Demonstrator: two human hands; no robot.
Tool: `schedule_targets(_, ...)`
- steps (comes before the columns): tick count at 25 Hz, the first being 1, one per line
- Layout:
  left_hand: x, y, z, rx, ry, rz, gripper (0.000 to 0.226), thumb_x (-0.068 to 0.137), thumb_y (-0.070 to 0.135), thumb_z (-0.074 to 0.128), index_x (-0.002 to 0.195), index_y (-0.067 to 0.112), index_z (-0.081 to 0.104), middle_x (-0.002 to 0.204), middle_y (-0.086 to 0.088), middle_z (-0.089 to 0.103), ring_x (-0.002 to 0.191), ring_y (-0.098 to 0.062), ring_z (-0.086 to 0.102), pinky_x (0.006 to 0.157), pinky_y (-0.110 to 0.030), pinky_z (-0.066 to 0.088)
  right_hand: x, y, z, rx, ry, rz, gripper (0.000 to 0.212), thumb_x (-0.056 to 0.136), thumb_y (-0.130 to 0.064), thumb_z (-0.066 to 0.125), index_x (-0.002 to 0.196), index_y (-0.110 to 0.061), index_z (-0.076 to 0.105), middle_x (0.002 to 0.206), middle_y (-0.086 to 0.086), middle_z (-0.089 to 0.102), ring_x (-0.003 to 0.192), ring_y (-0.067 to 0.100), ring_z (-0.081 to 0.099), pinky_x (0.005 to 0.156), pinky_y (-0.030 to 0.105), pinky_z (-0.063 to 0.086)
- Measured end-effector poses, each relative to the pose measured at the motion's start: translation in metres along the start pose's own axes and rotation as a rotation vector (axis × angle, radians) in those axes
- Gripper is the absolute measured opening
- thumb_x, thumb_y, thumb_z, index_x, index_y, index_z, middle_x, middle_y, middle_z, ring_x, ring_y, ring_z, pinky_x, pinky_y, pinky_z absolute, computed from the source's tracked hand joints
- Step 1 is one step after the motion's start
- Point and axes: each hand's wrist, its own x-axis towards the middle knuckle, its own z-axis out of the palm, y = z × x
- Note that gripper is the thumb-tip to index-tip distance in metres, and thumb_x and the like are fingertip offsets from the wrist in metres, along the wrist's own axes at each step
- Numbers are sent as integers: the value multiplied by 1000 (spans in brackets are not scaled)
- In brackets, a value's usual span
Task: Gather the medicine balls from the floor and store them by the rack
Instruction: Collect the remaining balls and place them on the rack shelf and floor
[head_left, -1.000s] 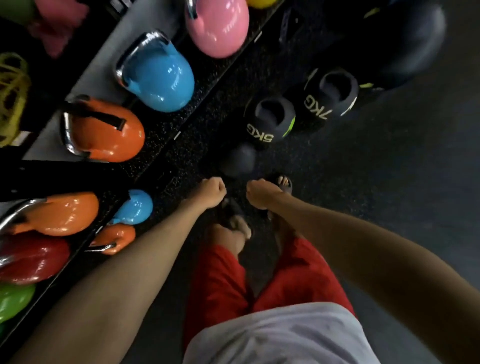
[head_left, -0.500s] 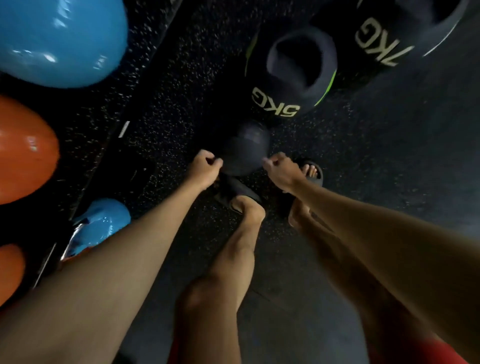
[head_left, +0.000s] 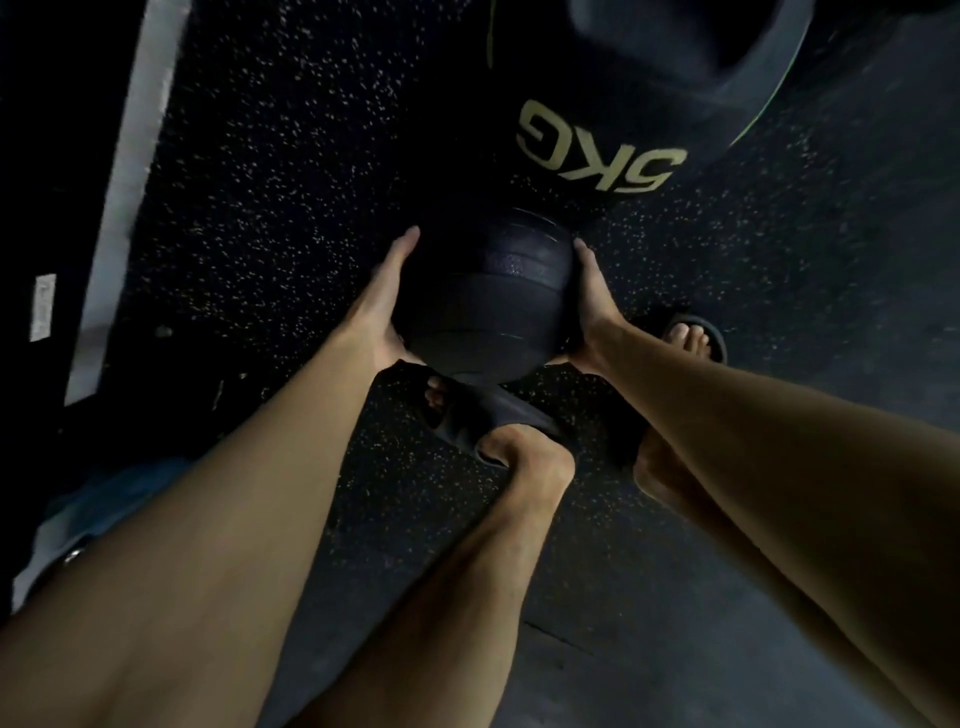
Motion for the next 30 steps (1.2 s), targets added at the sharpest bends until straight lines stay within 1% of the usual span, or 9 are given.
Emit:
schedule_targets(3,-13,-10,-1,-17,72,29,89,55,79,74,134,43,54,136,-3,58,122,-36,55,87,-71,46,-16,8,-1,-3,15,-24,64,80,-79,46,126,-37,63,116,3,73,100,30,71,70,55,58)
schedule_targets(6,-71,-22,1,-17,47,39,69,69,75,66,128,40,60,128,-4,63,115,-33,59,90,-66,47,-72,18,-7,-25,33,-31,63,79,-77,47,126,-37,63,117,2,72,102,30,70,64,53,59)
schedule_targets(14,-328,-49,13,-55,-1,39,71,78,79,53,131,33,62,131,-8,63,117,-32,56,104,-64,39,-327,36,-19,-98,129,-130,78,71,-83,52,132,-34,57,128,2,65,112,30,63,95,59,51)
schedule_targets(17,-433,-64,18,-114,-32,105,63,86,76,45,128,32,61,133,-8,59,113,-31,53,105,-64,37,-433,40,-20,-184,117,-194,84,72,-86,48,138,-35,52,134,2,58,116,35,60,76,63,56)
schedule_targets(19,-486,-80,23,-168,-30,135,59,90,74,41,131,35,58,141,-10,54,111,-30,51,104,-63,35,-485,44,-22,-221,100,-252,74,85,-80,42,140,-31,49,133,3,56,116,35,59,64,51,60)
schedule_targets(21,-540,-100,23,-239,-18,172,58,90,74,39,130,36,58,143,-9,54,105,-27,53,102,-63,36,-538,51,-22,-295,71,-320,77,85,-79,41,141,-27,49,136,4,55,118,33,58,72,48,60)
schedule_targets(23,-583,-122,25,-295,11,223,61,88,77,40,127,34,61,137,-9,58,99,-27,56,96,-61,40,-578,58,-24,-395,38,-401,89,77,-85,41,142,-26,49,139,5,56,120,32,58,93,57,53)
schedule_targets(26,-628,-157,28,-428,72,317,60,87,77,41,114,30,67,116,-9,69,95,-29,61,90,-57,48,-621,70,-25,-543,-34,-492,101,65,-92,39,143,-29,47,138,6,55,118,35,59,92,65,51)
schedule_targets(30,-671,-203,23,-507,159,457,67,81,83,45,118,32,67,110,-8,72,98,-32,67,86,-62,52,-690,93,-20,-677,-121,-595,76,94,-73,32,150,-22,40,144,7,47,127,35,51,94,62,51)
